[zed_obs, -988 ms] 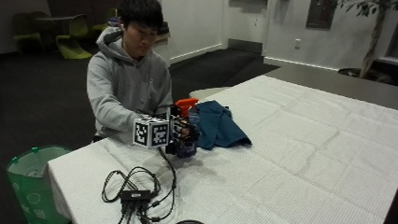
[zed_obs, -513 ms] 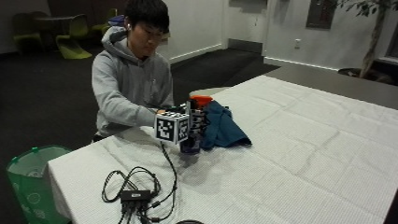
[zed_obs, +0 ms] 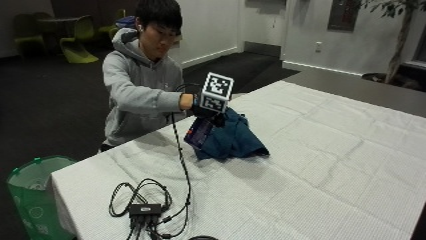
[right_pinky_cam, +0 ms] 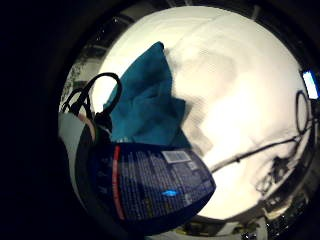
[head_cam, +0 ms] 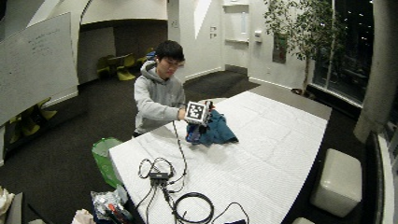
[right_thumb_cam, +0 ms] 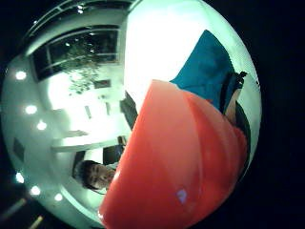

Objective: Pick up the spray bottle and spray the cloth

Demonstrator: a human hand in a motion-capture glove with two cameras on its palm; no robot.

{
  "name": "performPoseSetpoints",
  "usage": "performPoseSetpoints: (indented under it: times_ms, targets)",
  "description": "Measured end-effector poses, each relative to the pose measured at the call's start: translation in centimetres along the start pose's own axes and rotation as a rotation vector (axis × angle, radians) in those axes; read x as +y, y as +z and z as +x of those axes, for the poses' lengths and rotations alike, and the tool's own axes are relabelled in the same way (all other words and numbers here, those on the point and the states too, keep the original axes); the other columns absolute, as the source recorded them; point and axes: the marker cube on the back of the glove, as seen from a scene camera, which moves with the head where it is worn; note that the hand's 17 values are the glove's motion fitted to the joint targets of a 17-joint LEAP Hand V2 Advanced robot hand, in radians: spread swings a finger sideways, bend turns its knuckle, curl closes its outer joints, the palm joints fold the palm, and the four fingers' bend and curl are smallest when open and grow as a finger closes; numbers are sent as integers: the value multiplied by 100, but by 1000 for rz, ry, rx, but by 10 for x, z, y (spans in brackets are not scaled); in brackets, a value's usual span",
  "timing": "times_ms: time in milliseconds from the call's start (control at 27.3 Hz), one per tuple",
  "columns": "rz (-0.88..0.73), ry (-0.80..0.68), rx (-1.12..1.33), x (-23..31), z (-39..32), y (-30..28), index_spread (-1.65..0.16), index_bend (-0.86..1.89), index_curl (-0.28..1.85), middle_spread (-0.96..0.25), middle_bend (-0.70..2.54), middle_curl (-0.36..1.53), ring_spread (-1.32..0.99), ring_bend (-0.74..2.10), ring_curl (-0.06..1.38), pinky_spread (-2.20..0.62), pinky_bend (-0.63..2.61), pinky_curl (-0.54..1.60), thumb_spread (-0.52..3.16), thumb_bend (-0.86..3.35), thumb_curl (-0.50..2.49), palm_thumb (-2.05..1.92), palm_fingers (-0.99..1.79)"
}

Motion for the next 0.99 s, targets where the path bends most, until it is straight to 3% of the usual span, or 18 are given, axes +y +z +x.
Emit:
performPoseSetpoints:
  times_ms: [439, 732, 988]
  targets:
    - [-281, 111, 467, 10, -91, -17, -18, 53, 51, -9, 64, 51, -17, 58, 43, -20, 30, 36, 28, -3, 63, 96, 139]
    - [-437, 179, 574, -11, -81, 54, -17, 54, 52, -9, 64, 51, -18, 59, 44, -21, 31, 37, 25, -3, 67, 96, 139]
    - [-453, 183, 578, -14, -76, 66, -17, 54, 53, -9, 64, 51, -18, 59, 45, -21, 31, 37, 23, -3, 69, 95, 138]
